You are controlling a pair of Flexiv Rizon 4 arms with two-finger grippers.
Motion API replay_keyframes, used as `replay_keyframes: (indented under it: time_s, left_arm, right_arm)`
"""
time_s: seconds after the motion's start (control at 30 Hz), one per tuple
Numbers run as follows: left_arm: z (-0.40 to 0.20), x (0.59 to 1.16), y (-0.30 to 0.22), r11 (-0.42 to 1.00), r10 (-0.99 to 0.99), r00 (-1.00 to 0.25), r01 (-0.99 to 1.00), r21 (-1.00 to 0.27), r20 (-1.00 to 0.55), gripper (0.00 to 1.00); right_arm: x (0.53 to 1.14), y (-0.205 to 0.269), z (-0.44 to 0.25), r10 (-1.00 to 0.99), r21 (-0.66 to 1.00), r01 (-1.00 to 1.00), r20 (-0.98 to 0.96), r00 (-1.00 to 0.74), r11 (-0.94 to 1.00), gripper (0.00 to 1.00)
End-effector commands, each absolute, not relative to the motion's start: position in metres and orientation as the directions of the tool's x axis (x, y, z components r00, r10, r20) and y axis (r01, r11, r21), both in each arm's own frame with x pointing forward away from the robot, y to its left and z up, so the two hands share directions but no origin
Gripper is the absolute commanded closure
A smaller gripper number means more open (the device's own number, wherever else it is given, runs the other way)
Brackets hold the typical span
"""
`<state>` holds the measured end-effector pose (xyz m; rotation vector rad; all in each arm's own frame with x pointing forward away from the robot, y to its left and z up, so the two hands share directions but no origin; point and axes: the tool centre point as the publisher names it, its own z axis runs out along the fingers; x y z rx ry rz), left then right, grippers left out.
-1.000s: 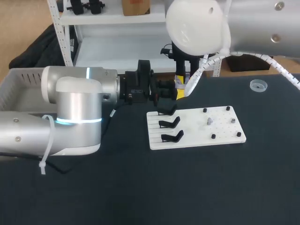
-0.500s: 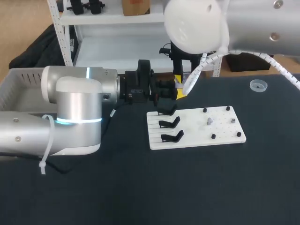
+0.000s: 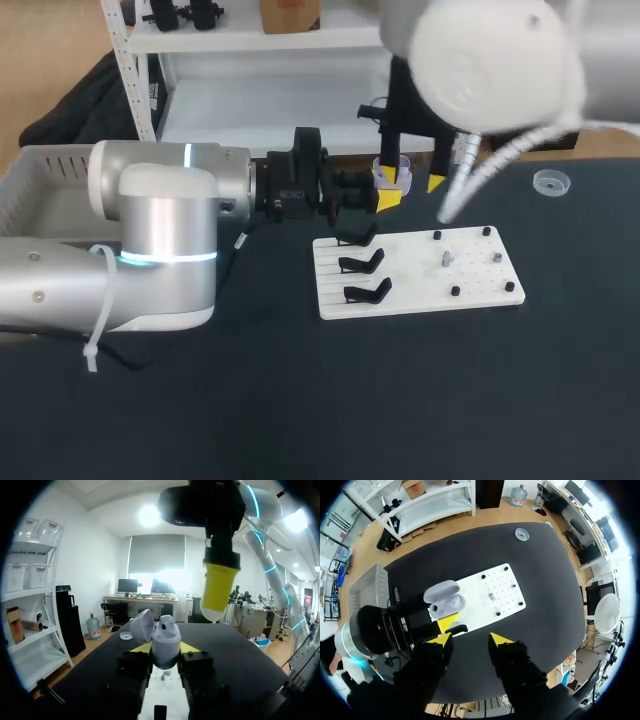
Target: Pick up each earbud case from the left stands, insert the matching earbuds, close the lid, and place the case in the box.
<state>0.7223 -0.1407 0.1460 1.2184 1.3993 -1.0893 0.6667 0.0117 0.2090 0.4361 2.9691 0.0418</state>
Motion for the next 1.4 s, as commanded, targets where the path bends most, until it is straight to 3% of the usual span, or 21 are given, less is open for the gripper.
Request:
replay_keyframes:
  time_s: [0.03, 0.07, 0.13, 0.23, 0.9, 1.4]
  left_arm:
    - [0.146, 0.724, -0.142, 0.105, 0.147, -0.053, 0.994, -0.037, -0.988, 1.00]
    - [0.146, 0.724, -0.142, 0.105, 0.147, -0.053, 0.994, -0.037, -0.988, 1.00]
    - [0.146, 0.724, -0.142, 0.105, 0.147, -0.053, 0.994, -0.037, -0.988, 1.00]
    - [0.146, 0.724, -0.142, 0.105, 0.147, -0.053, 0.994, -0.037, -0.988, 1.00]
    - [0.146, 0.724, -0.142, 0.105, 0.147, -0.053, 0.994, -0.037, -0.988, 1.00]
    - [0.146, 0.724, -0.142, 0.105, 0.147, -0.053, 0.994, -0.037, -0.988, 1.00]
  right_arm:
    - [0.638, -0.011, 0.203, 0.314, 0.209, 0.261, -0.287, -0.905, 0.942, 0.37]
    - [0.637, -0.013, 0.202, 0.321, 0.217, 0.264, -0.296, -0.900, 0.940, 0.19]
    - [0.634, -0.017, 0.199, 0.331, 0.223, 0.270, -0.310, -0.891, 0.937, 0.19]
    - [0.630, -0.024, 0.192, 0.350, 0.225, 0.288, -0.322, -0.880, 0.931, 0.00]
    - [0.627, -0.029, 0.184, 0.383, 0.210, 0.330, -0.310, -0.870, 0.920, 0.00]
    - [0.633, -0.059, 0.089, 0.244, 0.110, 0.223, -0.257, -0.935, 0.969, 0.00]
